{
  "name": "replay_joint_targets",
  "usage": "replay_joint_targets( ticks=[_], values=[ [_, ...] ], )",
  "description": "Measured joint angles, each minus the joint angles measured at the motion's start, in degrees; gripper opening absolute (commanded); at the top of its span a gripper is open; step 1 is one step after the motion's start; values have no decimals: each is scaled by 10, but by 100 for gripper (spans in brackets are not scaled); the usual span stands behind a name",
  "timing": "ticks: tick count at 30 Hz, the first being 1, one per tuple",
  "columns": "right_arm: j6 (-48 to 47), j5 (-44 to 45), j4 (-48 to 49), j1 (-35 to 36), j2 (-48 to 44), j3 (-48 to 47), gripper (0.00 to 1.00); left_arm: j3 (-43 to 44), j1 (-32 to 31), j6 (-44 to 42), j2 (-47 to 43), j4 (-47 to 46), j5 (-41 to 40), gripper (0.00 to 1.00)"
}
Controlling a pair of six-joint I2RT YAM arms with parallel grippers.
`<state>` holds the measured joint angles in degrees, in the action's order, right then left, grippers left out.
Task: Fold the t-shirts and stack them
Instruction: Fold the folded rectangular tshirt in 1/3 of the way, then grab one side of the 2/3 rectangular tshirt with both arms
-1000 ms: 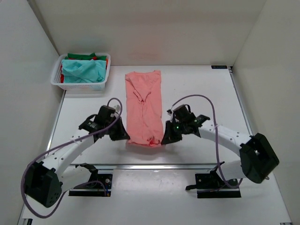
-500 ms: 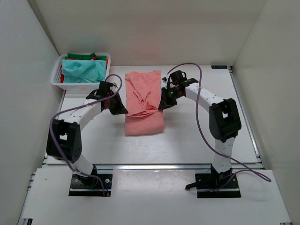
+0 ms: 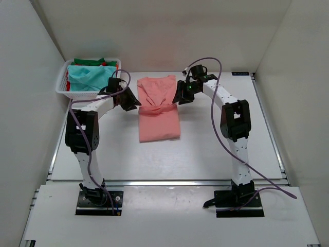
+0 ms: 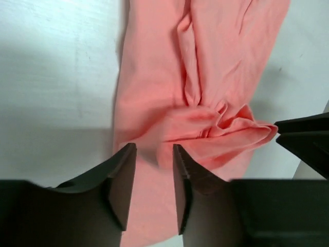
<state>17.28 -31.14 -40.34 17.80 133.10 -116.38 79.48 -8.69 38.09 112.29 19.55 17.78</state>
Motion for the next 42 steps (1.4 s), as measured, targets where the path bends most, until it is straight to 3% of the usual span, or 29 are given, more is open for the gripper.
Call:
replay_joint_targets(
  ticks=[3, 10, 18, 22, 31, 34, 35, 36, 37, 38, 42],
  values=[
    [16, 1, 47, -12, -20, 33, 53, -9, 16, 34, -9, -40, 1, 52],
    [52, 36, 113, -23, -158, 233, 53, -113, 14, 39, -105, -65, -7, 55],
    [111, 101, 202, 65, -357, 537, 55, -352, -137, 27, -276, -39, -107, 56],
    [173, 130, 261, 108, -412, 654, 60, -425, -167, 67, -336, -39, -179, 57],
    [250, 157, 369, 117, -410, 695, 61, -440, -169, 121, -323, -126, -240, 57],
    [257, 155, 392, 107, -386, 693, 51, -421, -181, 130, -270, -141, -241, 54],
    [260, 152, 396, 103, -377, 692, 43, -413, -184, 135, -257, -151, -240, 53],
    [261, 147, 399, 99, -369, 687, 14, -405, -187, 138, -245, -159, -239, 40],
    [258, 147, 402, 97, -361, 682, 0, -400, -189, 143, -235, -165, -238, 15],
    [258, 144, 405, 94, -355, 678, 0, -398, -191, 148, -226, -170, -236, 0],
    [256, 143, 403, 92, -351, 681, 0, -401, -193, 151, -227, -168, -232, 0]
  ],
)
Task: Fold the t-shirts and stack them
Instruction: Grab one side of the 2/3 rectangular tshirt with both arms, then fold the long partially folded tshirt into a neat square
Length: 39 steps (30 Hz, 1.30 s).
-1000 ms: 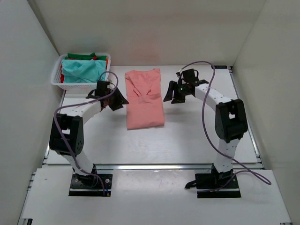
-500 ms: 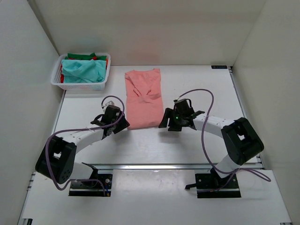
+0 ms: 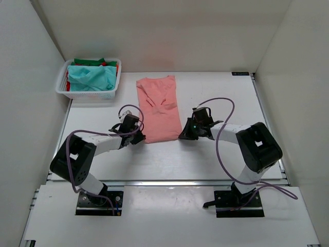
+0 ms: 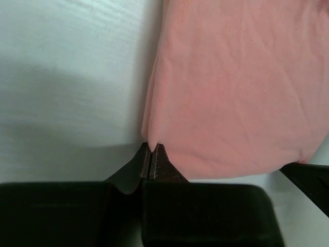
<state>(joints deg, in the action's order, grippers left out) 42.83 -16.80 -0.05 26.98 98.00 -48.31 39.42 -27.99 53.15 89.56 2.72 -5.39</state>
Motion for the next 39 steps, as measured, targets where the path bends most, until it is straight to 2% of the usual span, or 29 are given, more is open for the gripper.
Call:
replay_joint_targets(
  ticks=[3, 6, 10, 14, 17, 20, 23, 28, 35, 39],
  values=[
    [-7, 4, -8, 10, -31, 30, 0, -34, -2, -6, -48, 19, 4, 0],
    [-6, 9, -26, 45, -115, 101, 1, -84, -5, -14, -138, 65, 25, 0],
    [20, 14, -49, 115, -261, 196, 0, -158, -24, -10, -276, 122, 52, 0],
    [65, 21, -59, 179, -375, 270, 0, -249, -33, 15, -457, 181, 89, 0],
    [86, 23, -75, 210, -424, 292, 0, -280, -33, 35, -564, 228, 116, 0],
    [83, 23, -98, 205, -447, 282, 0, -279, -31, 41, -610, 246, 132, 0],
    [63, 13, -134, 185, -439, 237, 0, -244, -23, 34, -589, 265, 140, 0],
    [1, -21, -176, 111, -376, 103, 0, -119, 12, 3, -476, 257, 151, 0],
    [-83, -85, -203, -10, -243, -73, 0, 70, 85, -52, -265, 195, 175, 0],
    [-129, -113, -222, -64, -134, -183, 0, 169, 112, -73, -131, 160, 193, 0]
  ],
)
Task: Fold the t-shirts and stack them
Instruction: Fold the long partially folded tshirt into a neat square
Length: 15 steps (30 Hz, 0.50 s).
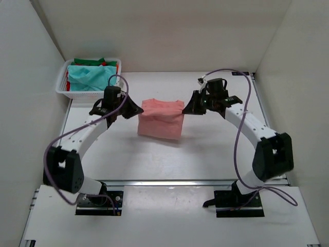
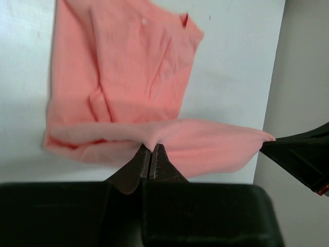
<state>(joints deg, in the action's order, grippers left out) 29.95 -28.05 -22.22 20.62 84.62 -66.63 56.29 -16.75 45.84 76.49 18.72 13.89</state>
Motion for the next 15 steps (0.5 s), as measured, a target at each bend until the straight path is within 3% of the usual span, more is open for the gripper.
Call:
replay_joint_targets(
  ticks=[2, 5, 6, 7, 8, 10, 13, 15],
  values=[
    [-16, -9, -5, -18, 58, -53, 0, 49, 11, -9, 64, -11, 3, 0],
    [-37, -17, -16, -41, 158, -151, 0, 123, 26, -19, 165, -33, 5, 10],
    [-42, -17, -20, -47, 197, -193, 4, 145, 31, -20, 197, -43, 5, 21],
    [-46, -14, -23, -53, 240, -239, 22, 172, 38, -19, 235, -54, 6, 29],
    [-48, -11, -28, -57, 278, -283, 32, 199, 44, -19, 267, -60, 7, 39],
    [-58, 7, -30, -68, 362, -385, 42, 273, 58, -16, 344, -70, 4, 52],
    [-61, 49, -63, -84, 466, -528, 56, 374, 76, -15, 431, -74, 4, 57],
    [-61, 76, -89, -91, 495, -570, 64, 392, 86, -15, 448, -84, 10, 60]
  ],
)
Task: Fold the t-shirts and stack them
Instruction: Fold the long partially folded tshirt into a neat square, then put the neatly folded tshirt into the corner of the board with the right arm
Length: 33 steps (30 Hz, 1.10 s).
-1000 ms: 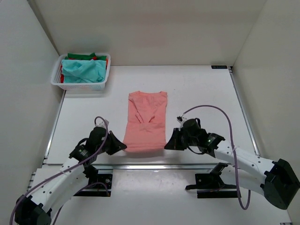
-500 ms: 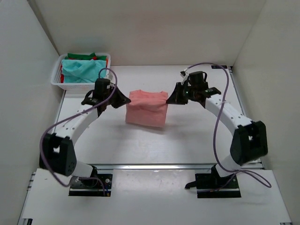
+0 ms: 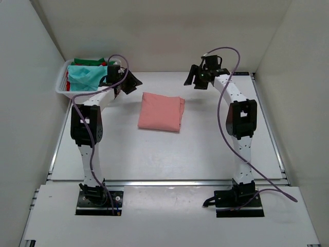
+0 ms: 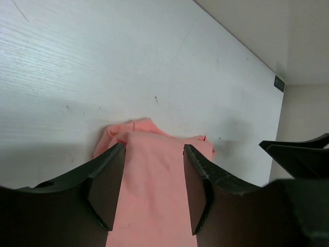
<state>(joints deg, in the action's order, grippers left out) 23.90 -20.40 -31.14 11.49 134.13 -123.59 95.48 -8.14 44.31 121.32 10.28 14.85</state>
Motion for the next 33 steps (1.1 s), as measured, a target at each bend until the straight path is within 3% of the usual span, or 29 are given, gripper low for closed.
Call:
replay_joint_targets(
  ticks=[3, 9, 15, 17, 19, 20, 21, 24, 27, 30, 33],
  values=[
    [1, 26, -2, -3, -26, 64, 72, -43, 6, 0, -22, -28, 17, 59],
    [51, 30, 47, 48, -149, 351, 74, -284, 5, 12, -170, -85, 56, 57],
    [158, -54, 193, 88, -179, 473, 79, -405, 3, 14, -326, -85, 61, 56],
    [197, -78, 249, 86, -178, 491, 73, -416, 5, 12, -366, -85, 60, 55],
    [227, -93, 282, 85, -168, 493, 45, -420, 6, 9, -394, -84, 61, 56],
    [236, -98, 292, 83, -160, 489, 6, -421, 7, 8, -403, -84, 61, 56],
    [240, -103, 294, 80, -150, 481, 0, -423, 9, 7, -410, -84, 63, 56],
    [237, -115, 273, 70, -111, 432, 0, -430, 13, 7, -416, -82, 69, 56],
    [168, -102, 162, 42, -56, 316, 0, -437, 14, 4, -415, -75, 72, 56],
    [73, -43, 51, -2, -7, 183, 0, -446, 14, 1, -411, -76, 79, 56],
    [-14, 33, -19, -59, 0, 125, 0, -458, 13, -2, -405, -75, 87, 56]
  ],
)
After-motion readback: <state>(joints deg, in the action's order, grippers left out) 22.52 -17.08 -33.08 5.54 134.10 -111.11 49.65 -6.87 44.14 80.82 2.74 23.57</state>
